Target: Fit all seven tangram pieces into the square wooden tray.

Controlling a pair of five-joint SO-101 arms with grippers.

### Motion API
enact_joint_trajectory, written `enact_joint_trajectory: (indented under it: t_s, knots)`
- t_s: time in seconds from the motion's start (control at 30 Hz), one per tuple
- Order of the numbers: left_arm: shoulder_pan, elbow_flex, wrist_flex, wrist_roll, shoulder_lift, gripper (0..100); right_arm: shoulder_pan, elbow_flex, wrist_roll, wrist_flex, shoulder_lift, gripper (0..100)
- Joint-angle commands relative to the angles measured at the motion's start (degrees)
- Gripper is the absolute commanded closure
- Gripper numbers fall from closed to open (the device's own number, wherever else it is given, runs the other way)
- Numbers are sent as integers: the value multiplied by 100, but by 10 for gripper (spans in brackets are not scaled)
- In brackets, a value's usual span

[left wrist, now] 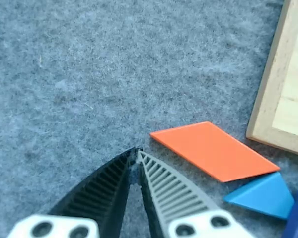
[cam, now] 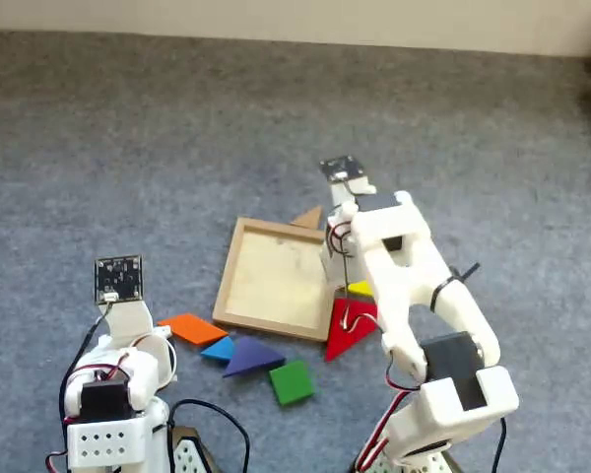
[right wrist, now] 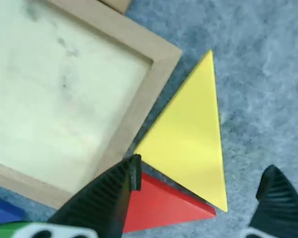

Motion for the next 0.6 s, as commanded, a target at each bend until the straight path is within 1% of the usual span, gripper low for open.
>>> enact_joint_trajectory:
  t_s: [0.0, 0.13, 0.23, 0.4, 0.57]
  knots:
    - [57, 110, 26, -53, -303, 994, -75, -321, 18, -127, -75, 640]
    - [57, 110, 26, -53, -303, 994, -84, -321, 431, -356, -75, 640]
    - [57, 110, 26, -53, -303, 994, -84, -286, 466, -576, -57, 640]
    - [57, 110, 26, -53, -303, 994, -92, -286, 457, -567, -57, 640]
    - [57, 110, 26, -53, -303, 994, -136, 101, 457, -602, -57, 640]
